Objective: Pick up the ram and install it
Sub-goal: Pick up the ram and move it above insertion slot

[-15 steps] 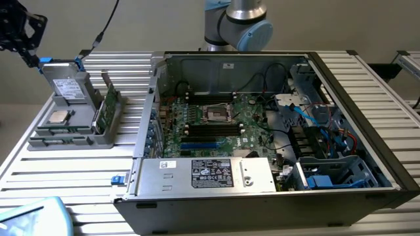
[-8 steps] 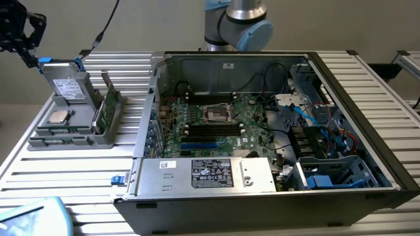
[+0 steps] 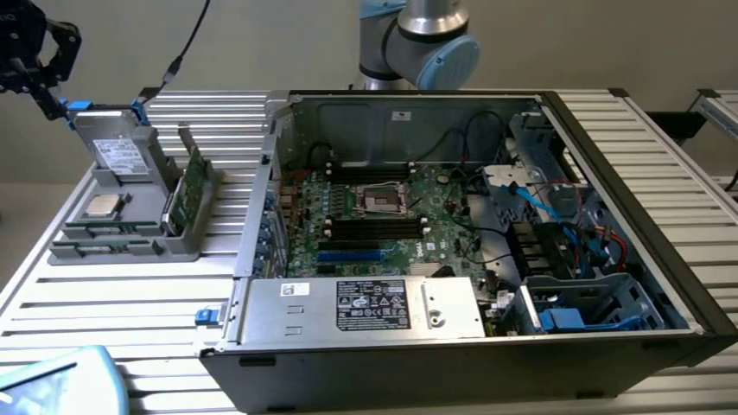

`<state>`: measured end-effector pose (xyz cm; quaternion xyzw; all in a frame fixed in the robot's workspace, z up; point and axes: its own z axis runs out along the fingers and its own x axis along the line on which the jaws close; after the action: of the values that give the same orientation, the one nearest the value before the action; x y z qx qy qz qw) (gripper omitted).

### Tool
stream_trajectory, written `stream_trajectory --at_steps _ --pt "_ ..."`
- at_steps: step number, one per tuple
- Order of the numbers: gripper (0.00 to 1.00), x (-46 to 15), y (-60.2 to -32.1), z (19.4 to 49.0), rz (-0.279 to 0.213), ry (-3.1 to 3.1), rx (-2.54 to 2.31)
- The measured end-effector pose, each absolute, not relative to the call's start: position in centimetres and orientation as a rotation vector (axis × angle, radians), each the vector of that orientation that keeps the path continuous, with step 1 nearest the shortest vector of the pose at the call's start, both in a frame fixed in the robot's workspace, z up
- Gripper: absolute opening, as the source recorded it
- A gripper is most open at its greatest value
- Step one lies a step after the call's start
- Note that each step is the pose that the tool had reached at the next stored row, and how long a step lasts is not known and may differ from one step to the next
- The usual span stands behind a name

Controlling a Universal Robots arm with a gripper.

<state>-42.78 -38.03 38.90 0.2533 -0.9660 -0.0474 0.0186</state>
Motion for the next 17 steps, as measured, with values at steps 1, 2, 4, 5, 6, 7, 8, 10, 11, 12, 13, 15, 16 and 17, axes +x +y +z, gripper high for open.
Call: stream_trajectory --at_steps 1,2,4,5,6,7,8,10,11,12,13,15,16,17 --pt "0.11 -42.78 -38.03 38.90 -0.147 -2.991 0.813" --pt "0.11 -42.78 -38.03 38.90 -0.146 -2.983 0.840" --pt "0.11 -42.78 -38.03 38.89 -0.145 -2.966 0.894" --pt "0.11 -42.78 -38.03 38.88 -0.144 -2.956 0.921" --pt "0.11 -42.78 -38.03 38.88 -0.144 -2.948 0.946" --pt "0.11 -42.78 -38.03 38.87 -0.143 -2.938 0.974" --pt "0.11 -42.79 -38.03 38.87 -0.143 -2.928 1.000" --pt "0.11 -42.78 -38.03 38.86 -0.141 -2.908 1.053" --pt "0.11 -42.78 -38.03 38.85 -0.141 -2.898 1.078" --pt "0.11 -42.78 -38.03 38.85 -0.140 -2.887 1.104" --pt "0.11 -42.78 -38.03 38.85 -0.139 -2.876 1.129" --pt "0.11 -42.78 -38.03 38.83 -0.138 -2.853 1.182" --pt "0.11 -42.79 -38.03 38.82 -0.137 -2.841 1.207" --pt "0.11 -42.79 -38.03 38.80 -0.136 -2.829 1.233"
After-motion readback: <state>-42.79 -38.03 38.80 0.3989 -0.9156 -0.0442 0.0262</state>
